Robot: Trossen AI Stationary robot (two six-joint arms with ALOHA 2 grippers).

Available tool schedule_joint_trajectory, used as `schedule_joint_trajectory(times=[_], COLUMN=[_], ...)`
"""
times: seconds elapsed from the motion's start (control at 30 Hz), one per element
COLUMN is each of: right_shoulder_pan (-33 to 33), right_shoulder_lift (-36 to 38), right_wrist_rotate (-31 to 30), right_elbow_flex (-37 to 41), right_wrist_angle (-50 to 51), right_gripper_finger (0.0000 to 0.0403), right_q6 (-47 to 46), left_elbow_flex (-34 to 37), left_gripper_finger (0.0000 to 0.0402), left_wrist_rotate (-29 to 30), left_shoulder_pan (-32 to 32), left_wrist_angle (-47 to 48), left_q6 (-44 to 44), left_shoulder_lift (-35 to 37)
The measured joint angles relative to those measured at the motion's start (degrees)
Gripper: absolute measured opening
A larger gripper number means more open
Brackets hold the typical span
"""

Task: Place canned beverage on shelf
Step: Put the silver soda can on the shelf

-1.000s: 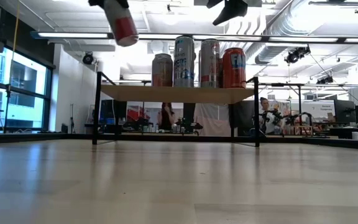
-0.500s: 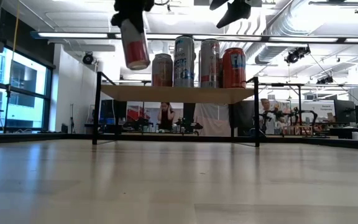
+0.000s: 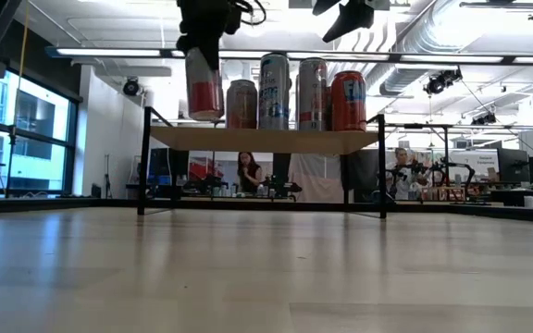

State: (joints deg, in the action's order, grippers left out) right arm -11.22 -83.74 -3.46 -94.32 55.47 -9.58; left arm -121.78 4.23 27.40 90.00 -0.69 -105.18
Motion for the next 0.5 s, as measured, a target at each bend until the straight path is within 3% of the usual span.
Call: schedule_joint_trajectory(times=[0.5], right_shoulder_pan=[0.01], right_shoulder_lift=[0.0], right_wrist_rotate=[0.0], right_elbow_flex=[0.0], right_wrist_angle=[0.01], right_gripper_finger=[0.0334], right_q6=[-0.02], left_elbow_flex=[0.0], left_gripper_finger=[0.0243], left_wrist_rotate=[-0.15], left_shoulder_pan=[-0.04], left_wrist_angle=[0.0], left_q6=[0.07], left_shoulder_lift=[-1.91])
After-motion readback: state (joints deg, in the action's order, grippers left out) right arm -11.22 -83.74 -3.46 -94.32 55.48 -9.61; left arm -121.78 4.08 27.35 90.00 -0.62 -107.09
